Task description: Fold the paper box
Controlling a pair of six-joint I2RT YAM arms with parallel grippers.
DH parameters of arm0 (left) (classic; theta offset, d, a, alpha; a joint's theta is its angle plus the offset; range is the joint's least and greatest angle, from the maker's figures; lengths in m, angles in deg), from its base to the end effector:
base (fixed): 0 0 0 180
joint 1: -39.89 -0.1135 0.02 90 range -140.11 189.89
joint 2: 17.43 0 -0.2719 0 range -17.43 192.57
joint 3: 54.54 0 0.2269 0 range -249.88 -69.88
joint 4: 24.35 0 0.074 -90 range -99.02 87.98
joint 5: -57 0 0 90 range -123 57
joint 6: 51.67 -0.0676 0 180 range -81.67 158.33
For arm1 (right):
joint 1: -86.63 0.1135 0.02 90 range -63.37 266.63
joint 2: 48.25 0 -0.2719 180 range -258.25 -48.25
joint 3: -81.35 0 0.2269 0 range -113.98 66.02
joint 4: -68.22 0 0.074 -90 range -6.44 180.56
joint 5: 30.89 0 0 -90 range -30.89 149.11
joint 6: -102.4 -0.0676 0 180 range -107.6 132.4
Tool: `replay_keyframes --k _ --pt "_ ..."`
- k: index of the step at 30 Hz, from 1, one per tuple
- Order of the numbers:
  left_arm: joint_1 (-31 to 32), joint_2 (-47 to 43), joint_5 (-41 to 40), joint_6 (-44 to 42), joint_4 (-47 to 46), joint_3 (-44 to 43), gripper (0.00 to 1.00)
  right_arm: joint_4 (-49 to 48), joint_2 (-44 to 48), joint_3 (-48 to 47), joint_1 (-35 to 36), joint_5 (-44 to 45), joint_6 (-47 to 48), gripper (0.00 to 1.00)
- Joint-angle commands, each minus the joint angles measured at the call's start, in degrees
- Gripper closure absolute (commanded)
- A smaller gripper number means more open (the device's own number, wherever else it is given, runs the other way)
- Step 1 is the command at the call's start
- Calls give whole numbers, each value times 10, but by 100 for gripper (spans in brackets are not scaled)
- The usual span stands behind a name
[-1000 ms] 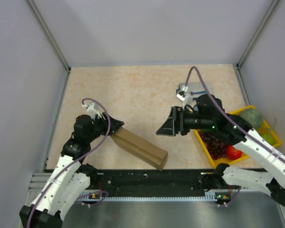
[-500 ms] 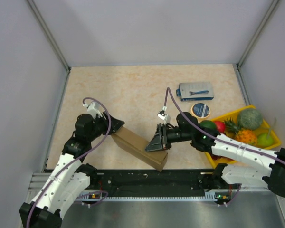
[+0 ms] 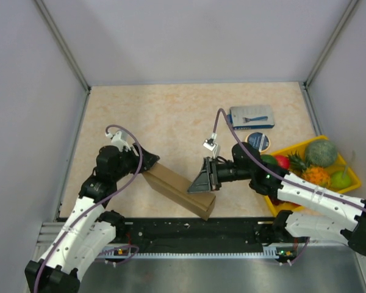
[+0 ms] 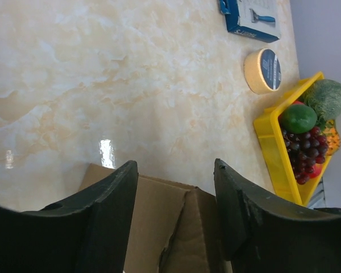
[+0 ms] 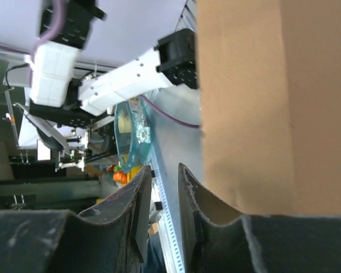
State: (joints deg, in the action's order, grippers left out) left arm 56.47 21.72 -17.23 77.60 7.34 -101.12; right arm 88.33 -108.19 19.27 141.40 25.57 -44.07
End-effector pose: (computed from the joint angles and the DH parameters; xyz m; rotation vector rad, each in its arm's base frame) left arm 0.1490 -0.0635 0.2574 -0.2271 2.0803 -0.8858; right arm 0.1048 0.2131 0.3171 -0.4607 2.2633 1.7376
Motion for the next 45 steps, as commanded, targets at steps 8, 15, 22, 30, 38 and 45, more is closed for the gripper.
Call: replay_keyframes --k 8,15,22,30,38,45 --pt "-13 17 -8 -81 140 -117 24 -49 34 124 -27 4 7 75" --pt "-21 8 -31 -158 253 -233 21 123 19 8 -90 1 169 73" --pt "-21 37 -15 -165 293 -222 28 328 56 -94 -91 122 145 28" --pt "-23 43 46 -150 235 -162 22 402 153 -19 -101 48 -15 22" --pt "-23 22 69 -108 196 -117 40 272 170 64 -90 13 -103 35" --pt "-23 -37 119 4 87 -13 52 237 67 -9 -101 45 -38 42"
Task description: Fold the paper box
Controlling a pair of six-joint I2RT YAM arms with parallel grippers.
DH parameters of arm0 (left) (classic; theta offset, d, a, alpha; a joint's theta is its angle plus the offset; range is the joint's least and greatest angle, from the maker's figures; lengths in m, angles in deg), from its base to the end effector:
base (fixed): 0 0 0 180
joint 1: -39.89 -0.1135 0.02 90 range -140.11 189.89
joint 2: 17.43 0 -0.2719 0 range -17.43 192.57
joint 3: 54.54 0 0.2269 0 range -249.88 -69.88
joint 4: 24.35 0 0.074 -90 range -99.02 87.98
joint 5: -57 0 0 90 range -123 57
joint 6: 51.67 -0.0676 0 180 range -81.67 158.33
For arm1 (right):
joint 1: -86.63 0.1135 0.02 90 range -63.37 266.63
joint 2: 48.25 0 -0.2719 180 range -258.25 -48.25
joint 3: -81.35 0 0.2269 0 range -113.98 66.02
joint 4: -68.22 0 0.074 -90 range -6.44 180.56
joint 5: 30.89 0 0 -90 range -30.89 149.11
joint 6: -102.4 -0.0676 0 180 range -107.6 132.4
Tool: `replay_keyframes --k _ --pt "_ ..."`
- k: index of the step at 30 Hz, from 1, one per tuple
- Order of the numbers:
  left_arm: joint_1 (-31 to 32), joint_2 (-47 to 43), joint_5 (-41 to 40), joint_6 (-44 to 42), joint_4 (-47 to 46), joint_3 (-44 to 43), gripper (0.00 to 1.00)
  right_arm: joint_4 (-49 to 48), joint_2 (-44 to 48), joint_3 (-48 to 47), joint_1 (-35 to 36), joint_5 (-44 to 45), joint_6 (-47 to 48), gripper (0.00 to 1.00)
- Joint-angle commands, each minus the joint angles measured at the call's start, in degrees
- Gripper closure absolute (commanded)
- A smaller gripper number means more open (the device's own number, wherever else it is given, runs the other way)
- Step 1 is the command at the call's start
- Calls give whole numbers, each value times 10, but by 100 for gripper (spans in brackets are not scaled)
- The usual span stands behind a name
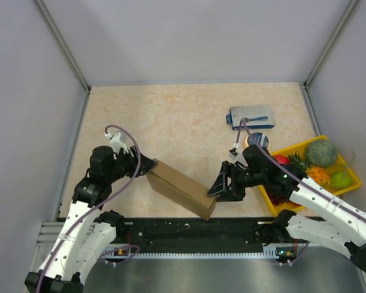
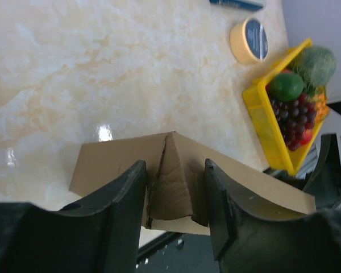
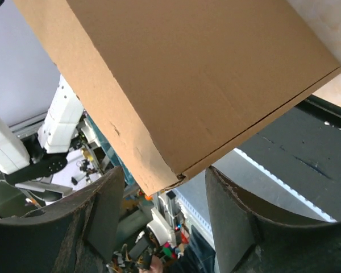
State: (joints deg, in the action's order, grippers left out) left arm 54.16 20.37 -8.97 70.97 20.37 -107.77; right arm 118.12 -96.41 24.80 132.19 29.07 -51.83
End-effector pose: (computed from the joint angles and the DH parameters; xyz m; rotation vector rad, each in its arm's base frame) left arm 0.1311 -0.0617 0.2741 -0.0788 2.1685 -0.9223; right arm 0.0895 0.1396 0.2613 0.1163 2.7242 1.4151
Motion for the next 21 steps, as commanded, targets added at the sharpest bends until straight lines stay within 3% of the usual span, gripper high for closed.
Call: replay_keyframes --k 1,6,12,14,16,18,21 --pt "1 -32 36 81 -50 61 53 -60 -79 -76 -12 15 53 42" --pt "1 -87 5 115 -49 72 50 -37 -133 -151 -63 37 144 46" --pt "1 -63 10 83 -14 50 31 -31 -227 -211 -136 0 232 44" --pt "1 -55 -15 59 38 15 28 -21 -247 -227 -166 -28 265 43" --pt "1 -55 -64 31 70 -9 23 -13 -244 -233 -180 -23 289 39" --pt "0 -55 -94 20 110 -49 17 -6 -223 -233 -187 -14 313 29" --pt "-2 -38 -82 28 139 -95 16 -6 -201 -220 -188 -22 314 20"
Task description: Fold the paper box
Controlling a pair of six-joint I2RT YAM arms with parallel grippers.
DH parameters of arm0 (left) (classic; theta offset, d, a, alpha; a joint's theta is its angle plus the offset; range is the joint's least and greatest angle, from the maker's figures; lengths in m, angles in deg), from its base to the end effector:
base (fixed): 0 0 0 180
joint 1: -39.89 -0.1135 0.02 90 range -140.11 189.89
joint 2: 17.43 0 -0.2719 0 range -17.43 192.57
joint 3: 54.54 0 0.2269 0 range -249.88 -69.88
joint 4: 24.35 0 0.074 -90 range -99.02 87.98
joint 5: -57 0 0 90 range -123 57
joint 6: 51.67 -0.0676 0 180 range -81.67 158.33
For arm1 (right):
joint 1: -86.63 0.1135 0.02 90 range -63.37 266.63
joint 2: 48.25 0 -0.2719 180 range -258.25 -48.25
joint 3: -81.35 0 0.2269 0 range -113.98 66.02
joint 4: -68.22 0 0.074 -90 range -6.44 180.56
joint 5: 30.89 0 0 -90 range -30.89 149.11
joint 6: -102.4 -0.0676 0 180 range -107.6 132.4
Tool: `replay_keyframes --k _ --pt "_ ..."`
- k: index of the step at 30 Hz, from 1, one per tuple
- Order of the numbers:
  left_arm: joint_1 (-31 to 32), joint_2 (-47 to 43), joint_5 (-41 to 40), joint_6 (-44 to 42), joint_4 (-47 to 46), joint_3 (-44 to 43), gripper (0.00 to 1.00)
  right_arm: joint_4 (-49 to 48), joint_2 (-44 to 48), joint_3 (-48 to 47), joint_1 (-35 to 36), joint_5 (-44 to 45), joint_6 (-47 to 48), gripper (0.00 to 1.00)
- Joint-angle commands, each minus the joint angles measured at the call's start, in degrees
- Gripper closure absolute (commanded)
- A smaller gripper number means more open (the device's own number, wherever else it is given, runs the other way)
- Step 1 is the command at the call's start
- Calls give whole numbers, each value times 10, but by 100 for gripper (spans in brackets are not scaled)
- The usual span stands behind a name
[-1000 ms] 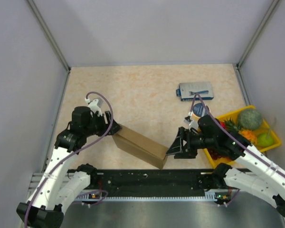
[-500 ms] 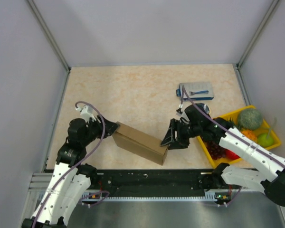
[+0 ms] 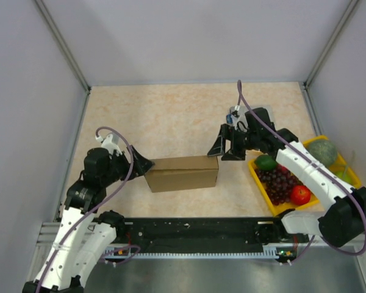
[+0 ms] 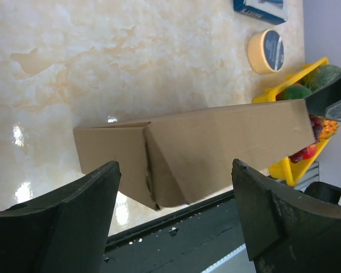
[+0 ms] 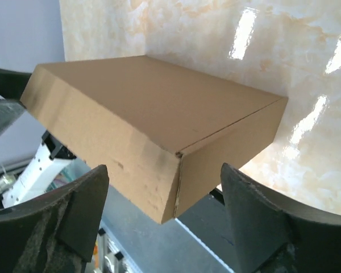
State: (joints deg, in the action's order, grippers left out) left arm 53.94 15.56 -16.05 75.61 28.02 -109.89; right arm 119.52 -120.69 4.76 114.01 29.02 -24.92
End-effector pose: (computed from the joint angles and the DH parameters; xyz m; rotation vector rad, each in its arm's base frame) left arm 0.1134 -0.0487 0.2785 -0.2549 2.1699 -0.8365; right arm 0.2103 0.1471 0.2920 -0.0471 2.5698 1.1171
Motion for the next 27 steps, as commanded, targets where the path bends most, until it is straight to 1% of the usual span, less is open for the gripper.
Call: replay_keyframes --k 1,3,6,8,10,13,14,17,18,22,24,25,27 --pt "0 20 7 -5 64 -81 17 -20 50 -15 -6 -26 45 19" --pt "-2 29 12 7 88 -102 19 -17 57 3 -6 -27 42 19" --pt "-6 23 -23 21 126 -125 23 -19 71 27 -5 -32 38 20" --pt "-10 7 -43 31 133 -131 28 -20 73 38 -6 -28 35 23" --pt "-13 1 -44 48 132 -128 30 -21 72 42 -6 -24 33 27" --pt "-16 11 -10 68 110 -107 33 -27 64 41 -5 -30 35 32" --pt "-19 13 -2 71 103 -101 36 -29 57 41 -6 -37 37 33" --pt "-29 7 -12 82 77 -90 38 -34 54 40 -5 -41 37 35" --pt "-35 8 -13 83 74 -87 40 -36 52 40 -6 -41 36 35" --pt "-44 12 2 86 67 -66 44 -42 50 45 -5 -45 35 36" --pt "-46 1 15 88 51 -41 49 -44 49 47 -5 -49 36 36" --pt "-46 -5 16 95 46 -23 55 -47 50 51 -6 -49 35 36" --pt "-47 -24 19 106 32 -2 60 -55 48 56 -6 -52 33 37"
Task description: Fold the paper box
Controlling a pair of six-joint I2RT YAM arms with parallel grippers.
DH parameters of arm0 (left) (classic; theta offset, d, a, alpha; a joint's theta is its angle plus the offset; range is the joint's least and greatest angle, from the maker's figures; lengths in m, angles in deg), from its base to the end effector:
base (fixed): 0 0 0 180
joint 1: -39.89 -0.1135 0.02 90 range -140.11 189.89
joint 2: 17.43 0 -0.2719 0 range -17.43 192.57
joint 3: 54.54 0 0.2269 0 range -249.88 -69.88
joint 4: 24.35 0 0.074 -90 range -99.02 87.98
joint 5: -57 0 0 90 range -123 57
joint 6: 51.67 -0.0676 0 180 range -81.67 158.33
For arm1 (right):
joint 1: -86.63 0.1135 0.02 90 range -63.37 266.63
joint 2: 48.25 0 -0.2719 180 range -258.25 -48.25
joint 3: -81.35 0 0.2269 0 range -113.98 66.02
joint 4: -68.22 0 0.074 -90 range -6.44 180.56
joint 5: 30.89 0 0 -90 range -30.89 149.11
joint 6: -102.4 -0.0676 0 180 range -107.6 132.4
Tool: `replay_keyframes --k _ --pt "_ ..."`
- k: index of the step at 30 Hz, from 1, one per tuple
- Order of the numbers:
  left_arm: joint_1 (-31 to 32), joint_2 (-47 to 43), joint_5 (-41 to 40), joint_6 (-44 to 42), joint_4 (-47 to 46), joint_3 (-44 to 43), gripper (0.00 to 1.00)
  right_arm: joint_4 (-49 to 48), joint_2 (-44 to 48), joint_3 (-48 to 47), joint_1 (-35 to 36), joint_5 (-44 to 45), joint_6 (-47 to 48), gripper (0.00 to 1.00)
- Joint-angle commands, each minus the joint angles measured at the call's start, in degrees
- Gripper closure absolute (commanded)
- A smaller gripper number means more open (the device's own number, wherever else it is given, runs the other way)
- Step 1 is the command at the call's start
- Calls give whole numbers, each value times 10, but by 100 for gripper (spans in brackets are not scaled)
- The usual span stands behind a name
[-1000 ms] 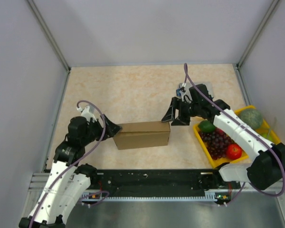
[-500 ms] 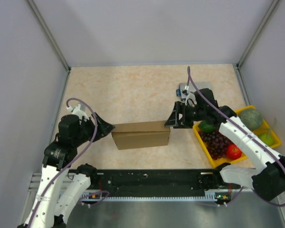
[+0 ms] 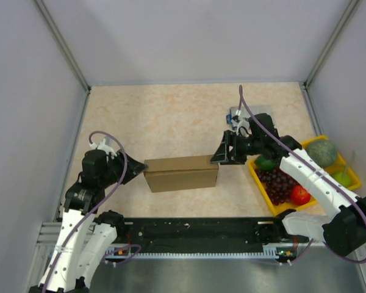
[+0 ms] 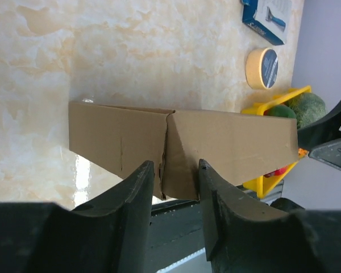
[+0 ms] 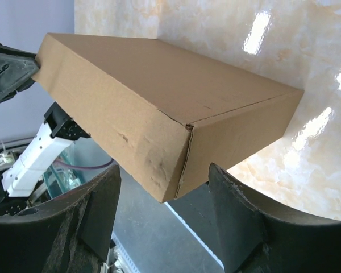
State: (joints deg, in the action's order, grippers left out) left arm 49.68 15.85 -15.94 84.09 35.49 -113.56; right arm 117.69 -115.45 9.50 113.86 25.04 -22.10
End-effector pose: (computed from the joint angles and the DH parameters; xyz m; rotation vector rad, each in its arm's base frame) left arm 0.1069 -0.0386 0.2835 -0.5277 2.2089 -0.8602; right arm 0.1898 0.1403 0.2909 -0.1595 2.5144 1.1908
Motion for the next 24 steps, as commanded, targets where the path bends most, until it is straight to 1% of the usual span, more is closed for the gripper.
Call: replay_keyframes --k 1,2,3,4,6,7,9,11,12,13,14,16,17,18,20,21,24 --pt "-5 -36 17 25 -48 55 62 -40 -6 16 -3 -15 0 39" --pt "-5 -45 17 29 -58 67 63 -53 -7 22 -4 -18 -5 40" --pt "-5 -64 17 40 -66 80 65 -63 -6 40 -3 -20 -10 44" --pt "-5 -72 19 46 -74 109 68 -70 -4 49 -4 -19 -21 46" --pt "-5 -95 22 58 -92 138 69 -101 0 82 -4 -17 -32 49" --pt "-5 -102 17 60 -93 158 74 -108 0 90 -3 -9 -35 49" --pt "-4 -113 8 57 -82 168 76 -110 -2 103 -4 7 -27 50" --pt "-5 -113 -8 43 -66 155 76 -109 -7 105 -3 19 -15 52" --pt "-5 -109 -18 25 -53 140 71 -102 -7 97 -4 18 -10 53" --pt "-5 -105 -22 15 -27 98 65 -99 -6 92 -3 17 -7 53" --pt "-5 -94 -28 -4 -18 76 52 -96 1 86 -4 16 -6 53" --pt "-5 -81 -33 -18 6 18 43 -88 5 69 -4 13 -5 52" --pt "-5 -68 -32 -29 11 5 37 -85 7 62 -4 11 -6 51" --pt "-5 -60 -30 -34 15 -16 34 -83 7 50 -4 8 -4 49" --pt "-5 -46 -23 -40 16 -23 30 -83 8 45 -3 -4 -6 46" --pt "-5 -45 -10 -38 14 -15 30 -82 8 42 -3 -4 -6 41" --pt "-5 -60 5 -30 -18 17 30 -83 8 44 -4 -7 -4 37"
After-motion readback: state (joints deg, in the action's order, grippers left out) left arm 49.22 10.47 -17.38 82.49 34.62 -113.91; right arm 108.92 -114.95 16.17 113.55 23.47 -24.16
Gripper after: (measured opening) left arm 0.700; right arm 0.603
